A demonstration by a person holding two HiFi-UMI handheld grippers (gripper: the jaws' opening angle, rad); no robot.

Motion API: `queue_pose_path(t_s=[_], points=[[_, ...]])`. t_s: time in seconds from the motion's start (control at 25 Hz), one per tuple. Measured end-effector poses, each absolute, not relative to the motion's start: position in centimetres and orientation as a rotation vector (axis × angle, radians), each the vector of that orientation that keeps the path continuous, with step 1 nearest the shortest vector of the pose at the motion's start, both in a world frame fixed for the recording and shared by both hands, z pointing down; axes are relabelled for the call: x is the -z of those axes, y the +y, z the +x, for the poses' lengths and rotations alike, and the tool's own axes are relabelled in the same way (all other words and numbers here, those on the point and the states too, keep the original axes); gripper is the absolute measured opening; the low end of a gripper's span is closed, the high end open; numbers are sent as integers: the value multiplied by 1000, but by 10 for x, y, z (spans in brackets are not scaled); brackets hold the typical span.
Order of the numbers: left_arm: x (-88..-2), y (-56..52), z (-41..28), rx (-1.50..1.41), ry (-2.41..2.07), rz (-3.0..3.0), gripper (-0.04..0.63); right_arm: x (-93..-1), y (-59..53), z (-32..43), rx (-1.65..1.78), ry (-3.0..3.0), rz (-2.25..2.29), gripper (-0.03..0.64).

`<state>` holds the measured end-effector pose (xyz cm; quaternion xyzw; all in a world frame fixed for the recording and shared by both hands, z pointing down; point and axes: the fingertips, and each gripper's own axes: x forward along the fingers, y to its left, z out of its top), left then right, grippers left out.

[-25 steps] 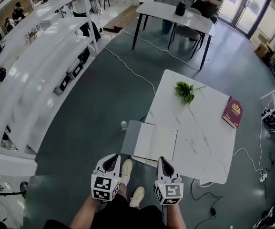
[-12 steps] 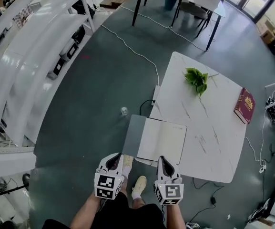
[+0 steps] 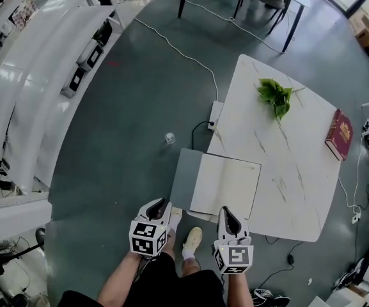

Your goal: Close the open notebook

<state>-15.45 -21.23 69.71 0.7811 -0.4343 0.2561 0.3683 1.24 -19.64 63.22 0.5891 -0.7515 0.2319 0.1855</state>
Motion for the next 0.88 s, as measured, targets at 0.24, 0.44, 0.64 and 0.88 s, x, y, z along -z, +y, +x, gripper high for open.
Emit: queue_pose_path(t_s=[0.24,0.44,0.64,0.88], points=[[-728,-217,-149,-616,-1046,1893,246,-640,-203,14,-672,-2099,1656,17],[-750,-214,-143,-592,-986,1827,264,-650,-206,19,-681,-2083,1656,17],[-762,-213,-138,-599,-941,1805,265,-656,-210,21,-689,-2066,1663,17],[-768,-212,-135,-621,-907,1816,264,-660,-212,21,-695,-2060,1673,17]])
